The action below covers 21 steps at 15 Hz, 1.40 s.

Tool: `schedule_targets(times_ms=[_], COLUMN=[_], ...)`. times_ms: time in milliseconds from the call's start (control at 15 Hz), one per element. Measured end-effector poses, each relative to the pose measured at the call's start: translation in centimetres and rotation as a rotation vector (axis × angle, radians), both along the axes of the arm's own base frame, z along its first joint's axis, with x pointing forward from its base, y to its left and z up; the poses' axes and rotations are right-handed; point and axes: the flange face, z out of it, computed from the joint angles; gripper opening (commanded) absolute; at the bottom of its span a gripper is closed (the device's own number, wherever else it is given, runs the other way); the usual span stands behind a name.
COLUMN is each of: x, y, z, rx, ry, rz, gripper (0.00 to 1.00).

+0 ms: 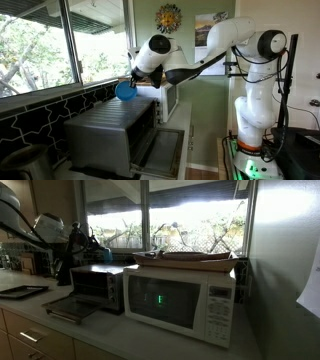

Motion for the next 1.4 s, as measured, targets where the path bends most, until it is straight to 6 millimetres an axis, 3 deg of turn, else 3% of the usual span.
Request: schedule_targets(times_ms=[533,1400], x=[-0.8,-4.0], y=[0.5,-1.3], z=[-3.2,-5.1], rx=[-0.146,-0.224], ry=[-0.032,-0.057], rz=[0.189,0.418], gripper=[0.02,0.05])
